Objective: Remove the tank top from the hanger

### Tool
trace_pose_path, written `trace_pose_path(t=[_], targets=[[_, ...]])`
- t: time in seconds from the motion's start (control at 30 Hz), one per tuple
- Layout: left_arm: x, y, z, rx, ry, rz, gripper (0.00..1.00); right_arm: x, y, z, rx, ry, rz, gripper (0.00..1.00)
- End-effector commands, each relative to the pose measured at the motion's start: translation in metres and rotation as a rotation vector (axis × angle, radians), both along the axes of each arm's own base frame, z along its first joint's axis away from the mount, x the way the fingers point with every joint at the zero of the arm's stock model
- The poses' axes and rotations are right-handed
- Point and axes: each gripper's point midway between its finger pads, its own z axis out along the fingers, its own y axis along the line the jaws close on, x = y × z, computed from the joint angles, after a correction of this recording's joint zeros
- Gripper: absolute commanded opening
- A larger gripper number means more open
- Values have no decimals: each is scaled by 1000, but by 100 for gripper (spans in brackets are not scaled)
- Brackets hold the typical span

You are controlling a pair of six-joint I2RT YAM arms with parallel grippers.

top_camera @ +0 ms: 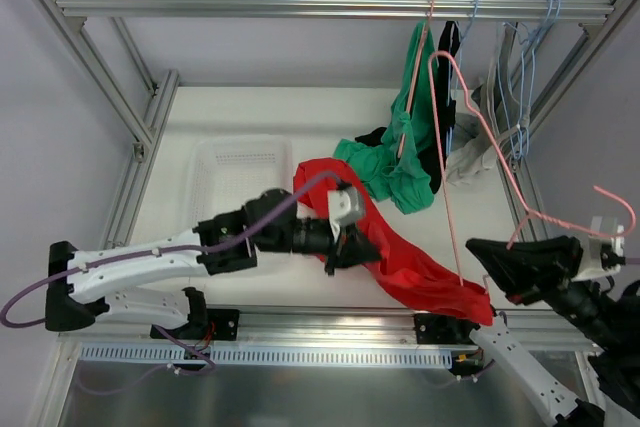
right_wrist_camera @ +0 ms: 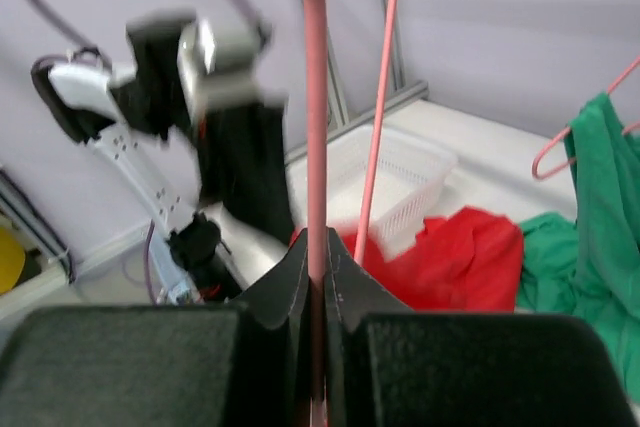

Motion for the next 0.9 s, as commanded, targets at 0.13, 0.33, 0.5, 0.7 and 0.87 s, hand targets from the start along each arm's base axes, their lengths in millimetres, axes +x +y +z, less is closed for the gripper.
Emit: trace_pose_path(t=[0.13,0.33,0.5,0.7,0.87], targets=[[-95,-12,-121,141,194,-293,0,76,37,108,312,-198,-41,0],[-5,16,-183,259,280,331,0,120,53,53,48,133,-130,0],[16,30,-134,197,210,438,26,140,51,-29,-142,431,-235,0],[34,58,-81,200,118,543,98,155,62,-60,-294,521,-248,0],[33,79,-70,192,106,548,99,194,78,-41,-369,479,-326,0]])
